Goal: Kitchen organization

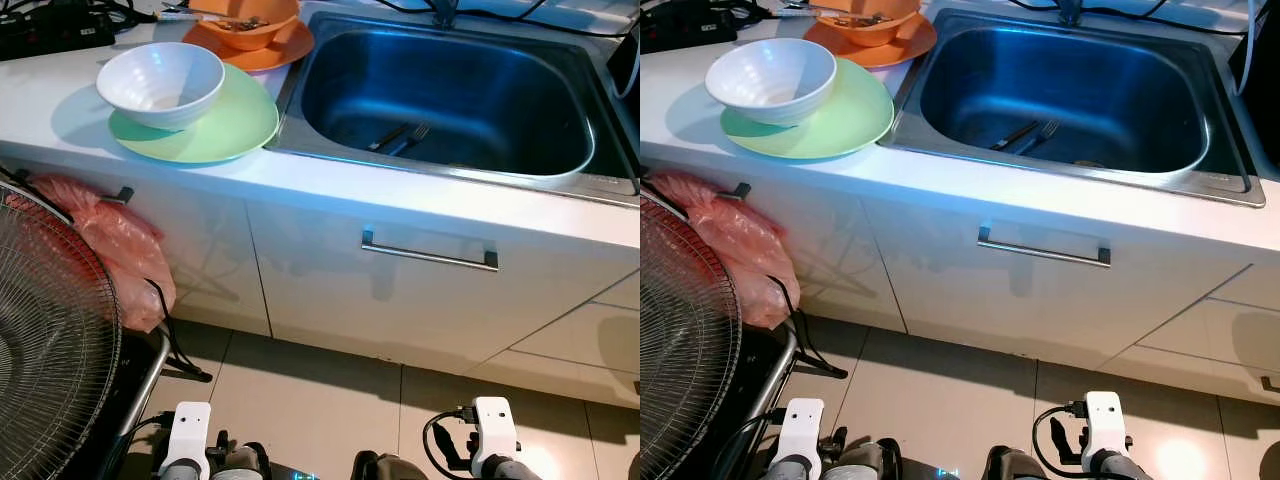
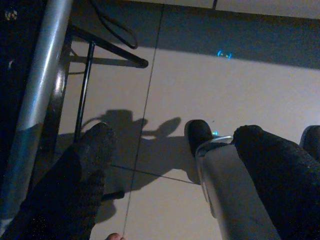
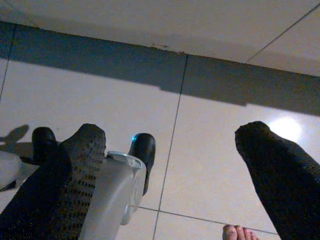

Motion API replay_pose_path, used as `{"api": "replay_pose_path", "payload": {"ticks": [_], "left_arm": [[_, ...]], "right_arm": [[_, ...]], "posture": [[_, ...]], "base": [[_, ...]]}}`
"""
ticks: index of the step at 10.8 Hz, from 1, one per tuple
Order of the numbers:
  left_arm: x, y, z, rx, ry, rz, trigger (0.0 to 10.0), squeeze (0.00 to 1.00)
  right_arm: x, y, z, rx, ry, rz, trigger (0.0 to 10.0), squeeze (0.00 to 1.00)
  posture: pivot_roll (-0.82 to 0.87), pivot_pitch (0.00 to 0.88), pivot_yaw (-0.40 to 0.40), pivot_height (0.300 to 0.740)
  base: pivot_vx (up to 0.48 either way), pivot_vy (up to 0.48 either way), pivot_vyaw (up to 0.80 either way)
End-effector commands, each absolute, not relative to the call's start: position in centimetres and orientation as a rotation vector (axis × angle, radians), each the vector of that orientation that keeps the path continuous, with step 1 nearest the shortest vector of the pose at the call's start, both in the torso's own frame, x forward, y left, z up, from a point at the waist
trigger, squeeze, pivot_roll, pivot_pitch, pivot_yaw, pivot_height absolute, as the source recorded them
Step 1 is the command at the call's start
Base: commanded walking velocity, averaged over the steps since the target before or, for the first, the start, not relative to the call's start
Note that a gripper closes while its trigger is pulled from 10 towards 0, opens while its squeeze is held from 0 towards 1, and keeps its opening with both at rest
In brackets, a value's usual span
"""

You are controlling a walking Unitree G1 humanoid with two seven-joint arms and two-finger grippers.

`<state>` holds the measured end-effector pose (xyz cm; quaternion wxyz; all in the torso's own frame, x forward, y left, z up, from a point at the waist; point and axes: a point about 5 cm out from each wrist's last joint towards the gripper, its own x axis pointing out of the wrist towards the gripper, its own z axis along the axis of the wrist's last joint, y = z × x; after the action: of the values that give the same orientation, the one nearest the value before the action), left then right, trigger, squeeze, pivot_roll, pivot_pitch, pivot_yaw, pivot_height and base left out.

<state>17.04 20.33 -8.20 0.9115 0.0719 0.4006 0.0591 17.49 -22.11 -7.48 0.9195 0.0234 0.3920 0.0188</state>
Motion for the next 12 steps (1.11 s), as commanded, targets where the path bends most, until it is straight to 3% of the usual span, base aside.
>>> {"api": "replay_pose_path", "payload": {"ticks": [1, 12], "left_arm": [[16.13, 20.36, -8.67, 0.147, 0.867, 0.124, 10.0, 0.0], [16.17, 20.44, -8.65, 0.137, 0.866, 0.143, 10.0, 0.0]], "right_arm": [[16.71, -22.26, -7.85, 0.045, 0.838, 0.041, 10.0, 0.0], [16.97, -22.37, -7.72, 0.051, 0.833, 0.031, 10.0, 0.0]], "posture": [[0.05, 0.155, -0.027, 0.74], [0.05, 0.182, -0.035, 0.74]], "base": [[0.0, 0.0, 0.0], [0.0, 0.0, 0.0]]}}
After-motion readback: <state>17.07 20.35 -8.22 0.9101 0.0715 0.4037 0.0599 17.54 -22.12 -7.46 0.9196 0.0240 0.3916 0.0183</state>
